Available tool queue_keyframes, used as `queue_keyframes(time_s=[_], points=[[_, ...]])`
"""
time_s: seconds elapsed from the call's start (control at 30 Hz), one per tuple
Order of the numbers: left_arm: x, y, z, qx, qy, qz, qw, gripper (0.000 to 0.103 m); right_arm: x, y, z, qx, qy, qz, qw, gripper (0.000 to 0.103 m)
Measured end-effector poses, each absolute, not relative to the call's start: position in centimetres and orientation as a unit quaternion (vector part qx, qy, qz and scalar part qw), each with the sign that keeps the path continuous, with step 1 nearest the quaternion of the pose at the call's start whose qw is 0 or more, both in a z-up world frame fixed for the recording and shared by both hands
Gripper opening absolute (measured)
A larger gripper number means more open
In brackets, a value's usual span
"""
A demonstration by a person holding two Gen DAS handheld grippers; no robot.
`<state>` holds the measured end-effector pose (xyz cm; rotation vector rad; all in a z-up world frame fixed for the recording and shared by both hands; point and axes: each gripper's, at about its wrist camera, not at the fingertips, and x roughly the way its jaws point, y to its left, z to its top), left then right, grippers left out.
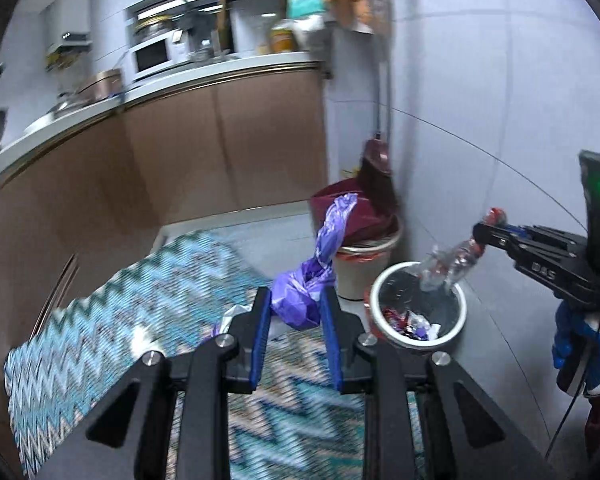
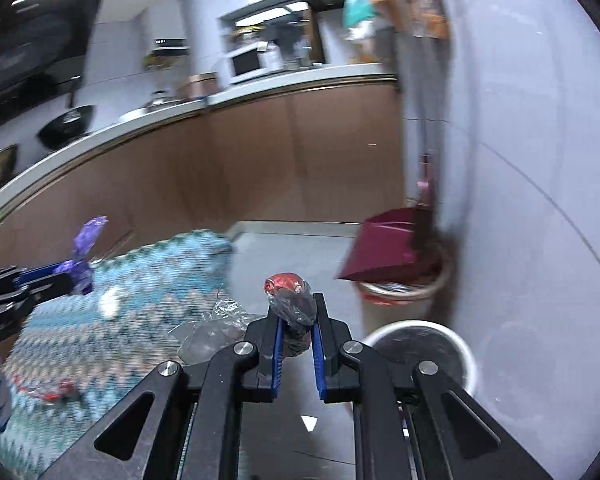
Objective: Collect trash
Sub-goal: 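Carry the glove and bag to the white bin and release both inside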
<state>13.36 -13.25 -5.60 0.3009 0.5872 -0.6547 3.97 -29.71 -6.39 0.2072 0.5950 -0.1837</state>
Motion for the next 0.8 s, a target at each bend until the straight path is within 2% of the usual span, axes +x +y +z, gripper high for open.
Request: queue_keyframes(time_s=[0.2,0.8], points=[[13.3,-19.4,-7.4,0.17,0.29,-0.356,0.872,0.023,3.2,-34.2,-8.9,0.113,0.311,-0.154,0.931,0.012],[18.3,-35.2,-17.1,0.199,0.394,-0.412,0.797,0.025,5.6,-42.1,-16.3,0.133,0.362,-0.242,0.891,0.014]])
